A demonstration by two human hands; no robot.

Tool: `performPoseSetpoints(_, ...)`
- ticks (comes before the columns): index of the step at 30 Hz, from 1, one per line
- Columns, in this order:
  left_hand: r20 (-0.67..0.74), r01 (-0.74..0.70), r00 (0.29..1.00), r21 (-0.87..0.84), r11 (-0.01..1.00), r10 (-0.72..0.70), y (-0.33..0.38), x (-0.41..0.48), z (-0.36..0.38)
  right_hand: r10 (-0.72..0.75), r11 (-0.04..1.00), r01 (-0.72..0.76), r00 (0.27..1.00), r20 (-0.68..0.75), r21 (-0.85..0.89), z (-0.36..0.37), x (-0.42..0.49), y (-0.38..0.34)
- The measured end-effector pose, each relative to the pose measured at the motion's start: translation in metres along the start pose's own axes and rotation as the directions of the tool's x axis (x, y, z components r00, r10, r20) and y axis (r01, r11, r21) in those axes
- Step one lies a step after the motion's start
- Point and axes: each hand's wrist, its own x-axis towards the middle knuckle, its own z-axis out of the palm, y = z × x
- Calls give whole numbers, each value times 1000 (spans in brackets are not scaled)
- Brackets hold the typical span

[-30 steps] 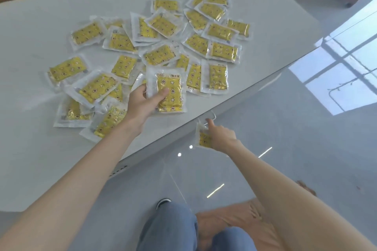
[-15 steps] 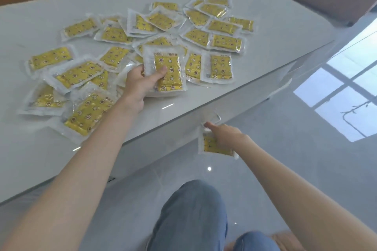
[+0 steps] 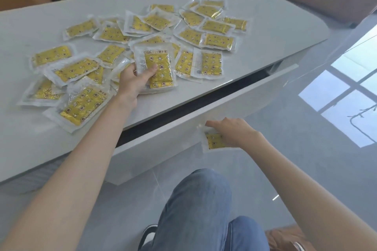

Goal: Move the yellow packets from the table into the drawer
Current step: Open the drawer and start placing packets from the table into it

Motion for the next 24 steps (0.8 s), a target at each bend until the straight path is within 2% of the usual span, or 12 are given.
performPoseSetpoints(3, -17, 25, 1000, -23, 999, -25, 1, 2, 3, 6, 993, 13, 988, -156, 121, -6, -22, 1)
performPoseSetpoints(6, 4, 32, 999, -49, 998, -32, 1, 1, 3, 22, 987, 17, 971, -238, 160, -11, -29, -6)
performPoseSetpoints(9, 41, 23, 999, -73, 997, -20, 2, -1, 0, 28, 991, 0, 977, -213, 131, -17, -27, -13)
performPoseSetpoints(14, 94, -65, 993, -22, 998, 67, -1, -13, -3, 35, 989, -8, 983, -178, 147, -18, -27, -26)
performPoseSetpoints(24, 115, -79, 990, -71, 994, 87, 3, -33, -12, 75, 996, -62, 968, -238, 60, -18, -60, -29)
